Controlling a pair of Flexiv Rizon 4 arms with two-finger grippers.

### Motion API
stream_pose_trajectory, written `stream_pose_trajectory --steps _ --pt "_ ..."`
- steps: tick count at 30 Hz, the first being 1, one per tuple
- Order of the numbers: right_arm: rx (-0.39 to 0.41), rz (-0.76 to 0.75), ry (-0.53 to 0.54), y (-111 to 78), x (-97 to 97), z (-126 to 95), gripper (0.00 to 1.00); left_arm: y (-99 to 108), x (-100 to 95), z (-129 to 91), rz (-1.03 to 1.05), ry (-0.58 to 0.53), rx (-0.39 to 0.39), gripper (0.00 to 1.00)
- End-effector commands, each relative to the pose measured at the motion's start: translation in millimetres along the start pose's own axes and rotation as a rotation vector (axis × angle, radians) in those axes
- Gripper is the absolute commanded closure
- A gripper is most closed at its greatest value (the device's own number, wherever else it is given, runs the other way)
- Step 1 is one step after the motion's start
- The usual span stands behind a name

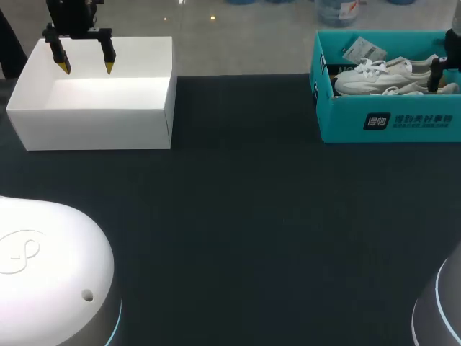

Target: Take the shoe out of the shoebox, open the shoe tongue, remove and reinsert the insole, then place the shoe into the shoebox

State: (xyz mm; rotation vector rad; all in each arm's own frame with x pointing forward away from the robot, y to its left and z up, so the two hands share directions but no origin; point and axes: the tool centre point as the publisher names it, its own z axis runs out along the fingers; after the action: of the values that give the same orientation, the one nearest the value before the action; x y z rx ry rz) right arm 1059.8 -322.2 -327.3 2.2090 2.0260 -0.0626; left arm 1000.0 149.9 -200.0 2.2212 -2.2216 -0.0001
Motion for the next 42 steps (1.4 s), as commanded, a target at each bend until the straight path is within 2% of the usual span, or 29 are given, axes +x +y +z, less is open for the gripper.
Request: stream_pose_trajectory --steps 1,7,10,11,12,18,20,21,32,42 --pt "0.007 0.012 0.013 5.3 -2.4 10.4 0.0 0.0 0.0 0.0 0.0 0.0 0.0 0.0" --pt "0.022 0.022 0.016 7.4 -5.2 19.4 0.0 0.0 0.0 0.0 0.0 0.0 0.0 0.0" --pt "0.029 0.019 0.016 9.2 -2.4 21.8 0.29 0.0 0.0 0.0 0.0 0.0 0.0 0.0" --pt "0.032 0.017 0.014 9.8 -1.4 23.1 0.48 0.0 0.0 0.0 0.0 0.0 0.0 0.0" --pt "0.034 0.016 0.013 10.2 -0.7 25.2 0.57 0.0 0.0 0.0 0.0 0.0 0.0 0.0" --pt "0.063 0.036 0.01 8.3 -2.5 34.9 0.65 0.0 0.0 0.0 0.0 0.0 0.0 0.0" --pt "0.07 0.041 0.009 7.7 -3.7 37.5 0.8 0.0 0.0 0.0 0.0 0.0 0.0 0.0" --pt "0.076 0.043 0.006 7.4 -4.0 38.2 1.0 0.0 0.0 0.0 0.0 0.0 0.0 0.0" --pt "0.101 0.107 -0.035 6.1 -9.7 33.4 1.0 0.0 0.0 0.0 0.0 0.0 0.0 0.0" --pt "0.124 0.207 -0.023 6.7 -11.8 -19.2 1.0 0.0 0.0 0.0 0.0 0.0 0.0 0.0"
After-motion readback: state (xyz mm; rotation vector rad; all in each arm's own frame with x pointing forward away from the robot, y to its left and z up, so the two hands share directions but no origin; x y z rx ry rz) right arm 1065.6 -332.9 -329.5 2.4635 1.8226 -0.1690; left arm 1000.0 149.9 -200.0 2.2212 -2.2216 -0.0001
